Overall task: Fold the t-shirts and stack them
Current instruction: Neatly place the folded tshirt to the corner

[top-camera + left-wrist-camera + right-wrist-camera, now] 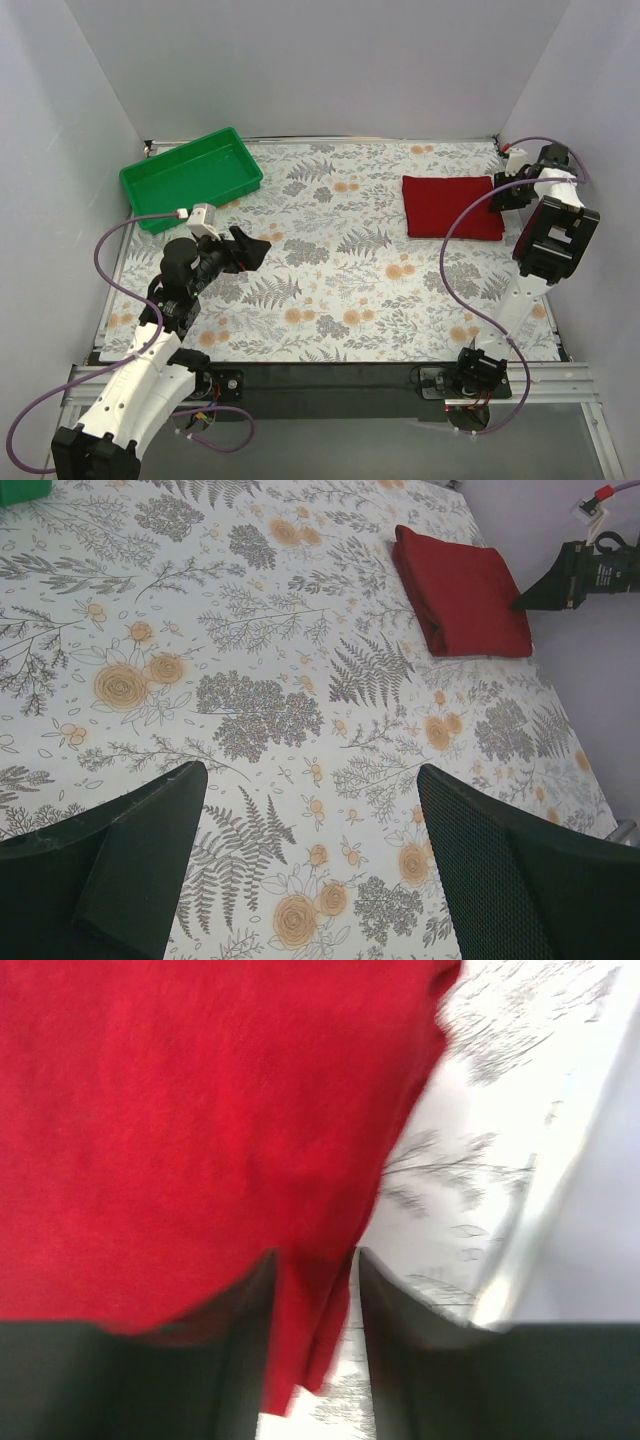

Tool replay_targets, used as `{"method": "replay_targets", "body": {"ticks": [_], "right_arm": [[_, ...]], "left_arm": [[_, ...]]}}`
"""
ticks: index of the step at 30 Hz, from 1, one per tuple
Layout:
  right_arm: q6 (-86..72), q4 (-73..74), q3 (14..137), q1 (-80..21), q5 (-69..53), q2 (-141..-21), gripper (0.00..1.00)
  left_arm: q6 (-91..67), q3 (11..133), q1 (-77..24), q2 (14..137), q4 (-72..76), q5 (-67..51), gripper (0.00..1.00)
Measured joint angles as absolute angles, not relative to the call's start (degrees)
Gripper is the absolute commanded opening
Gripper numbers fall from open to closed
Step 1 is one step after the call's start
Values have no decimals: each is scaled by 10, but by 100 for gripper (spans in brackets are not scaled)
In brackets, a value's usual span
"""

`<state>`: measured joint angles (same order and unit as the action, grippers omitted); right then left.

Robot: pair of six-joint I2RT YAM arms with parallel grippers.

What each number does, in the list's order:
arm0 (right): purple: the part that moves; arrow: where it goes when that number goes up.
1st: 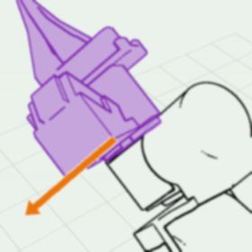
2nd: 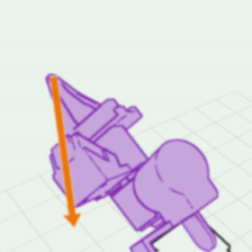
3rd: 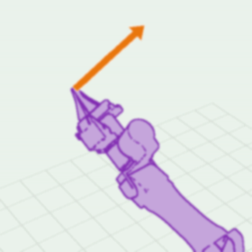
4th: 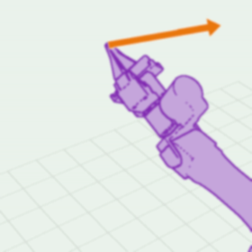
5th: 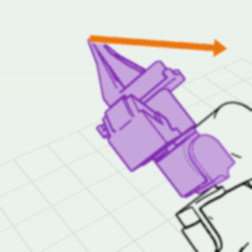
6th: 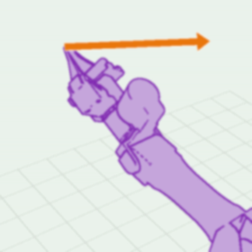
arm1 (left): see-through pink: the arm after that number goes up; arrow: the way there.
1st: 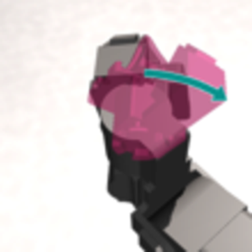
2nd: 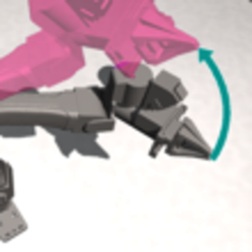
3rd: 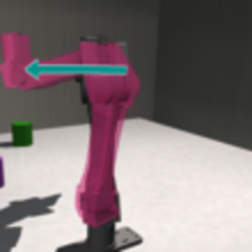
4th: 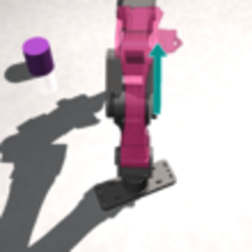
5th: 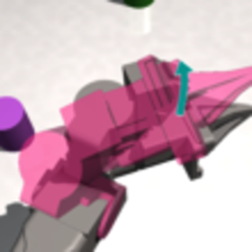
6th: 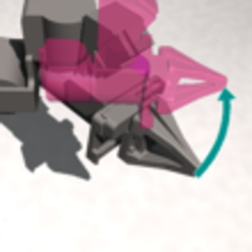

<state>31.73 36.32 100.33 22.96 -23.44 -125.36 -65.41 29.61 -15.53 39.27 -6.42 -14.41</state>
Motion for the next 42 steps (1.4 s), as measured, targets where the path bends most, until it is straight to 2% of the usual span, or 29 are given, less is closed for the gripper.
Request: {"method": "replay_targets", "body": {"ticks": [2,3,14,17,20,23,24,26,27,34,42], "right_arm": [[329,364,1021,230,-221,-1254,49],[334,363,1027,230,-215,-1253,50],[376,371,1013,220,-164,-1185,50],[388,362,981,216,-158,-1127,51],[400,358,938,216,-163,-1052,54],[405,345,888,215,-180,-974,62],[404,336,865,214,-187,-944,75],[396,319,814,214,-199,-886,88],[392,305,783,214,-206,-854,98],[345,234,610,218,-211,-656,98],[219,195,506,229,-210,-545,98]], "left_arm": [[-654,296,-155,393,-64,-145,79],[-654,296,-155,393,-64,-146,79],[-652,296,-155,393,-64,-149,79],[-648,296,-155,393,-65,-138,83],[-642,296,-155,393,-72,-116,91],[-637,302,-155,393,-90,-94,98],[-635,306,-155,393,-99,-87,98],[-629,319,-155,393,-117,-71,98],[-627,324,-155,391,-124,-59,98],[-596,338,-155,338,-166,19,98],[-577,336,-155,297,-187,51,98]]}}
